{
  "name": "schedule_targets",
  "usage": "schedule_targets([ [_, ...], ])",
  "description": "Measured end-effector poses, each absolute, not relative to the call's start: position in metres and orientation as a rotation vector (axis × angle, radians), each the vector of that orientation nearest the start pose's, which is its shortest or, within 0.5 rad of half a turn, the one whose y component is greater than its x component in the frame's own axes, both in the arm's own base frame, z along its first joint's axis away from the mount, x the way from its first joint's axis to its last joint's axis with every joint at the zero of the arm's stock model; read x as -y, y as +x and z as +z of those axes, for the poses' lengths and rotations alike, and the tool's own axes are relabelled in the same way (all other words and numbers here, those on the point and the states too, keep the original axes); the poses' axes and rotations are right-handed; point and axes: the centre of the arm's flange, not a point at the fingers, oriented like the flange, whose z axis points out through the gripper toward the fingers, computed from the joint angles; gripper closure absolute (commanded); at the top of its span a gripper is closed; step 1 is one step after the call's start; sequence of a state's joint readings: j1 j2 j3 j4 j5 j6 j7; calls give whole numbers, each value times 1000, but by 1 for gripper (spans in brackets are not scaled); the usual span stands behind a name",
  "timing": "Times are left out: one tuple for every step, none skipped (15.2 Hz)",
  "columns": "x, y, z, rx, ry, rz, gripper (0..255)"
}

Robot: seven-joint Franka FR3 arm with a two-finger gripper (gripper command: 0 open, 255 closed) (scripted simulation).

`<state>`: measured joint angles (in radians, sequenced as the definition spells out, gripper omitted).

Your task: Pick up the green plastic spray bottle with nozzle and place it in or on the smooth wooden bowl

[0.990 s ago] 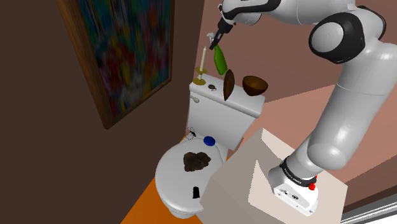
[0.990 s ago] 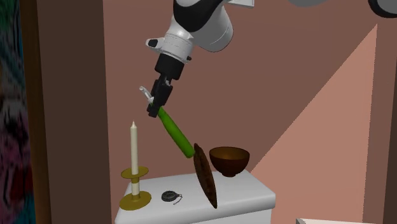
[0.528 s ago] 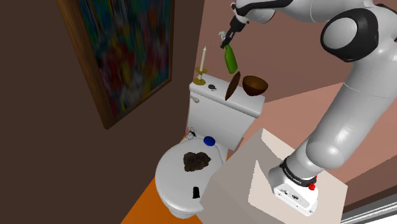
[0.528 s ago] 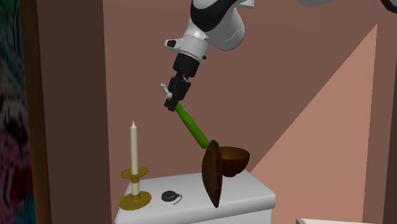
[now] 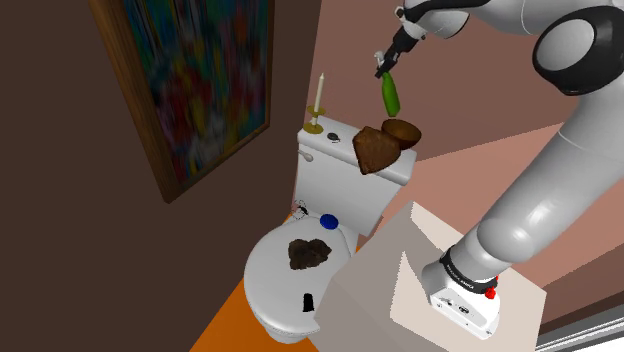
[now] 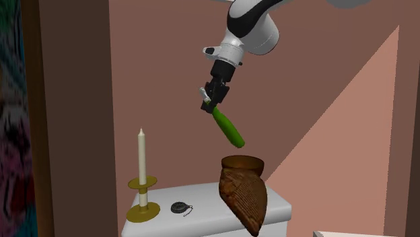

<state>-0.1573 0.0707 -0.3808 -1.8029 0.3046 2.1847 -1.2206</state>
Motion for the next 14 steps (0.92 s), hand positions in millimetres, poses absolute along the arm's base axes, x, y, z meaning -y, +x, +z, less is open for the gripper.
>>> schedule_targets([
  [308, 524, 538, 861, -3044, -629, 255],
  [318, 515, 540, 861, -3043, -629, 255],
  [329, 509, 542, 861, -3044, -629, 255],
  [337, 501, 544, 861, -3043, -628, 255],
  [346, 492, 544, 861, -3043, -629, 255],
  [356, 482, 546, 861, -3044, -628, 255],
  [366, 478, 548, 861, -3044, -628, 255],
  [377, 467, 550, 860, -3044, -628, 255],
  [387, 460, 552, 860, -3044, -628, 255],
  [395, 452, 554, 861, -3044, -628, 255],
  [400, 448, 551, 861, -3044, -629, 255],
  [400, 445, 547, 862, -3043, -628, 255],
  [401, 443, 543, 862, -3043, -628, 255],
  [402, 442, 539, 863, -3043, -628, 255],
])
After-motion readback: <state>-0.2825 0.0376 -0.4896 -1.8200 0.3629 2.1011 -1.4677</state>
